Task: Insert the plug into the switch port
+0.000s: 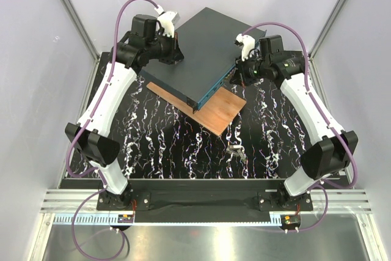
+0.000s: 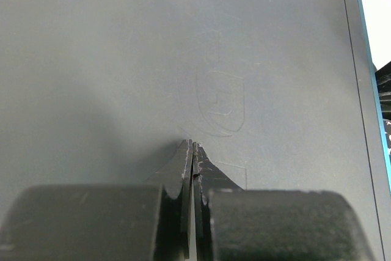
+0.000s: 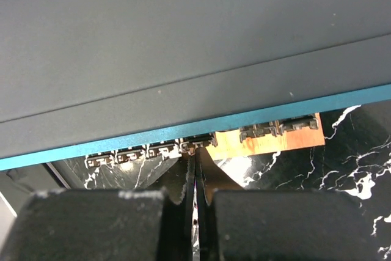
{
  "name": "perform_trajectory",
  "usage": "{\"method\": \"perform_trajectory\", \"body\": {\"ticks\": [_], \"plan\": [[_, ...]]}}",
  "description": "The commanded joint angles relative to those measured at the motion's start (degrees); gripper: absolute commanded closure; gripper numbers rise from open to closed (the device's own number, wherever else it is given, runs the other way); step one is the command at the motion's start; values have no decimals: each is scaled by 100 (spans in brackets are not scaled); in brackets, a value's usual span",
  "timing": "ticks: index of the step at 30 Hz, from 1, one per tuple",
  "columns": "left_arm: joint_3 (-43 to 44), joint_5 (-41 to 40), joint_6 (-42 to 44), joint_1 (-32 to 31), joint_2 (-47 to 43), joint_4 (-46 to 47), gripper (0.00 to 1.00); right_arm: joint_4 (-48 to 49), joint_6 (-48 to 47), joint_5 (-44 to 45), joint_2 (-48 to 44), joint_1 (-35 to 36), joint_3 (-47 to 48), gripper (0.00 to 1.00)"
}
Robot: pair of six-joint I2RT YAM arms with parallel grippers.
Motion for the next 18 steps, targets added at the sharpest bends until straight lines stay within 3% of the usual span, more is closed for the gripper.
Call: {"method": "perform_trajectory", "body": {"ticks": [1,18], "plan": [[-73,112,-99,40,41,227,100,832,444,-40,-280,74,27,100],[-82,156,-152,40,111,262,100,718,575,268,19,215,651,100]]}}
